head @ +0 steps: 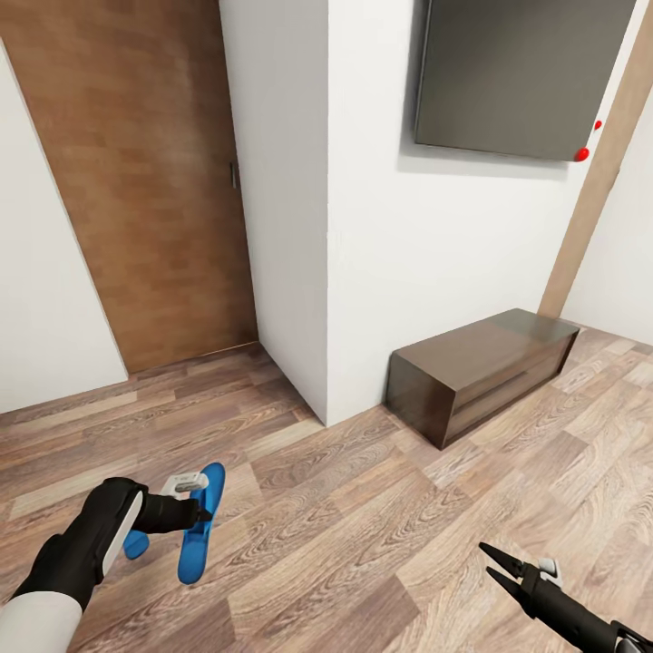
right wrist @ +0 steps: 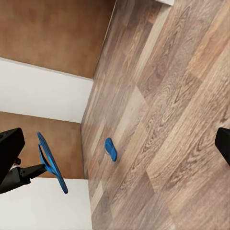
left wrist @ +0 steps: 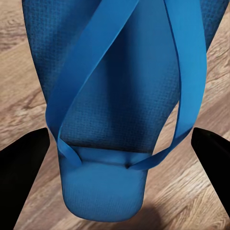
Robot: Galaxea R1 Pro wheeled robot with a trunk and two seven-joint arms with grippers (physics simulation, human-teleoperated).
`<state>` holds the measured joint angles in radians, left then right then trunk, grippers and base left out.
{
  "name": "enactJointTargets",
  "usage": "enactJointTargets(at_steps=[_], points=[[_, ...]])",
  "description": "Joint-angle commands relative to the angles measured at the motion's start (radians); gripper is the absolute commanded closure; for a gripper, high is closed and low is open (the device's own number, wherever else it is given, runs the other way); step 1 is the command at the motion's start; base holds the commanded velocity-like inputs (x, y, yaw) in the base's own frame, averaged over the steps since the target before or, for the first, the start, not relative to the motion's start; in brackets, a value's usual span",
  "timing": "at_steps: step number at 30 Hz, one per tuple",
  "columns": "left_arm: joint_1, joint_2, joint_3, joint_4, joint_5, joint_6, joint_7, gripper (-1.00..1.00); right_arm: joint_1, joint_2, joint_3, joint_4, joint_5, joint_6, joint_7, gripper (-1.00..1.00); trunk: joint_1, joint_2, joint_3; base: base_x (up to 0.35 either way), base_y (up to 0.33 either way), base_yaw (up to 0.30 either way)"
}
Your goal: In the bedroom, move the book from the bed onto either nightstand, and place the two sandals side by side next to the bed.
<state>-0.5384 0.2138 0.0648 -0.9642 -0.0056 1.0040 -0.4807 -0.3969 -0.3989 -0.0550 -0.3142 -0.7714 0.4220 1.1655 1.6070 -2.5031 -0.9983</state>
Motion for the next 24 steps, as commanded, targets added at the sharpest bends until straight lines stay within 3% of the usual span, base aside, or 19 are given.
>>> enactJointTargets(at_steps=[1,13,24], points=[[-0.001,-0.001,0.001,-0.001,0.000,0.005,-0.004,1.00,0.000,0.000,-0.003,0.001,-0.003,0.006,0.002,-1.00,0.000,0.000,-0.001,0.000,0.000,0.003],[-0.001,-0.001,0.001,-0.001,-0.001,0.007,-0.003,1.00,0.000,0.000,0.007,0.001,0.001,-0.003,0.003,-1.00,0.000,0.000,-0.001,0.000,0.000,0.006],[-0.001,-0.002,0.001,-0.001,-0.001,0.007,-0.003,1.00,0.000,0.000,0.001,0.001,-0.003,-0.003,0.002,-1.00,0.000,0.000,-0.008,0.000,0.000,0.169]])
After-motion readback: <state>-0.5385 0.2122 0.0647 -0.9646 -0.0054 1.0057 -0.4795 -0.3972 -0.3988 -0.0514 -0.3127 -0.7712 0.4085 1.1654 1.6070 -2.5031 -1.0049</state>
